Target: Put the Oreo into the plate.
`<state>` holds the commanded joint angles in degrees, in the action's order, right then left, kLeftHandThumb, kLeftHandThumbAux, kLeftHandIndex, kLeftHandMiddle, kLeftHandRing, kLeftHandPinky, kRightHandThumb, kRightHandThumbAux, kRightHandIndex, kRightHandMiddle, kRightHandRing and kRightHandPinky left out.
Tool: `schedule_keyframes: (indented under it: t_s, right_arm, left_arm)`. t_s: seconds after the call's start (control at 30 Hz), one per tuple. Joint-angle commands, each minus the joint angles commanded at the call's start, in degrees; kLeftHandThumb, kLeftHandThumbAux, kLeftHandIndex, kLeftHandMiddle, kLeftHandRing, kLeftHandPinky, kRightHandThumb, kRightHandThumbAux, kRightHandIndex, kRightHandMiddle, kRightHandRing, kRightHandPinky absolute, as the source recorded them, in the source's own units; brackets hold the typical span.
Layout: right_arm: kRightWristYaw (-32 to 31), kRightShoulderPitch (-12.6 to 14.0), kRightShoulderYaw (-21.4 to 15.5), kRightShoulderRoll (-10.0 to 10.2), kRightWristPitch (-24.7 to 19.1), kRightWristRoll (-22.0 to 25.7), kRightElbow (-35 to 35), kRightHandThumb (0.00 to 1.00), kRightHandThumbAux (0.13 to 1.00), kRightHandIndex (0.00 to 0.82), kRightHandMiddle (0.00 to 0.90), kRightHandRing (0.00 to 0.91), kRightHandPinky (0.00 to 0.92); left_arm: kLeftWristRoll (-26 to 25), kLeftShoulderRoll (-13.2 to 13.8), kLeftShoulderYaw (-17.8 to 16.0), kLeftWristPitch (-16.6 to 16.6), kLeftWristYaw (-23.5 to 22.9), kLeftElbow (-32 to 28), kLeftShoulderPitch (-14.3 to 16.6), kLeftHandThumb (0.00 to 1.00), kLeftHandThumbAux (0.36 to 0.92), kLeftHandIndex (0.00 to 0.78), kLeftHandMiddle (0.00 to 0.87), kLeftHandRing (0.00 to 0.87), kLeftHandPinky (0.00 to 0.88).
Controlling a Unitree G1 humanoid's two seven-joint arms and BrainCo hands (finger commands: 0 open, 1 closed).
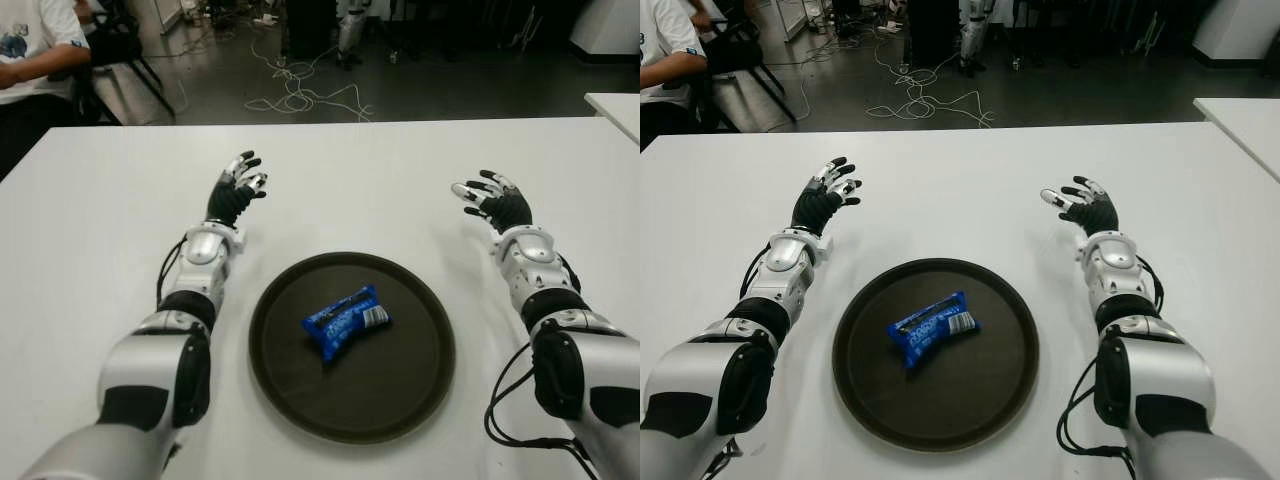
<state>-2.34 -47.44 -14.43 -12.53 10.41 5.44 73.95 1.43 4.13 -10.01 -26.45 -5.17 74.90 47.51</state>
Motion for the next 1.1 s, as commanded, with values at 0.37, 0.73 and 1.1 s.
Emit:
schedule_keyframes:
  t_s: [0.37,0.73,1.1]
  right_arm:
    - [0.24,0.07,0.66,0.29,-0.63,-0.86,-0.02,0.0,0.807,0.177,0.26,0.29,0.346]
    - [0.24,0.14,0.91,0.29,-0.69,-1.09,0.03,0.0,0.811,0.187,0.273,0.298,0.346]
    - [0.16,0.18,0.99,0.24,-0.48,-1.11,-0.06,0.0,0.812,0.181,0.269,0.296,0.346]
  left_arm:
    - [-0.41,-0.1,-0.19,0.23,-0.56,-0.08,-0.02,0.125,0.613,0.057,0.137,0.182,0.273]
    - [-0.29,-0.1,-0.18,-0.15,-0.12,-0.07,-0.01,0.125,0.59,0.055,0.151,0.194,0.282]
    - [-0.53,-0.11,-0.31,0.13,-0.8,-0.05,0.0,0.142,0.585,0.06,0.149,0.193,0.28]
